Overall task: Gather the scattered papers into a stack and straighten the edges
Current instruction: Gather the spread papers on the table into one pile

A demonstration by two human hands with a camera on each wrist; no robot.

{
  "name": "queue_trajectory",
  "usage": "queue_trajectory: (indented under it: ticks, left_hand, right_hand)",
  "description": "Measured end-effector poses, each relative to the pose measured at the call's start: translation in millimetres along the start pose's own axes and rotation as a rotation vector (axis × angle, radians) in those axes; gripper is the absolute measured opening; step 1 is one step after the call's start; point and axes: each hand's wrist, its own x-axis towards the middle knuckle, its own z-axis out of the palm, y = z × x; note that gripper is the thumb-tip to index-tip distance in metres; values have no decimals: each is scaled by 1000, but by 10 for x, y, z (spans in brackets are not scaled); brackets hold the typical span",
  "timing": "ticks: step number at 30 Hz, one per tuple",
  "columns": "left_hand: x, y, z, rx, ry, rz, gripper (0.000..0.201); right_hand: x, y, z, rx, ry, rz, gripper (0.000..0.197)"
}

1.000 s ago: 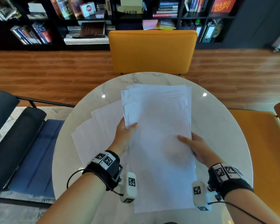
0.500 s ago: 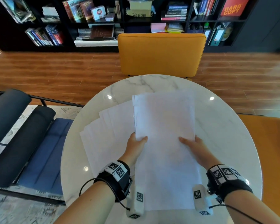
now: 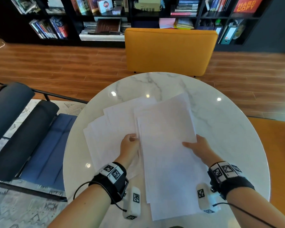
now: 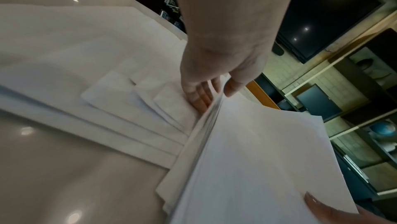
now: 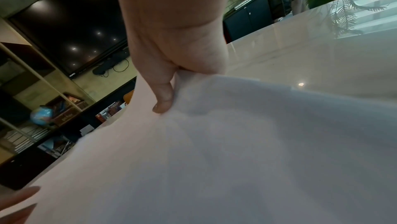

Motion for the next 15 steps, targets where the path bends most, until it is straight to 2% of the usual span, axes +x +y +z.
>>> queue_trajectory:
  ticks: [3, 5, 10, 15]
  left_hand:
    - [137, 58, -124, 28, 201, -54, 46]
    - [231, 121, -193, 21, 279, -122, 53]
    - [428, 201, -240, 35, 288, -254, 71]
    - [524, 239, -259, 260, 341, -284, 65]
  right_hand:
    - [7, -72, -9, 13, -5, -12, 40]
    - [27, -109, -6, 33, -14, -8, 40]
    - [109, -167, 13, 53, -45, -15, 41]
    - [219, -210, 52, 53, -64, -19, 42]
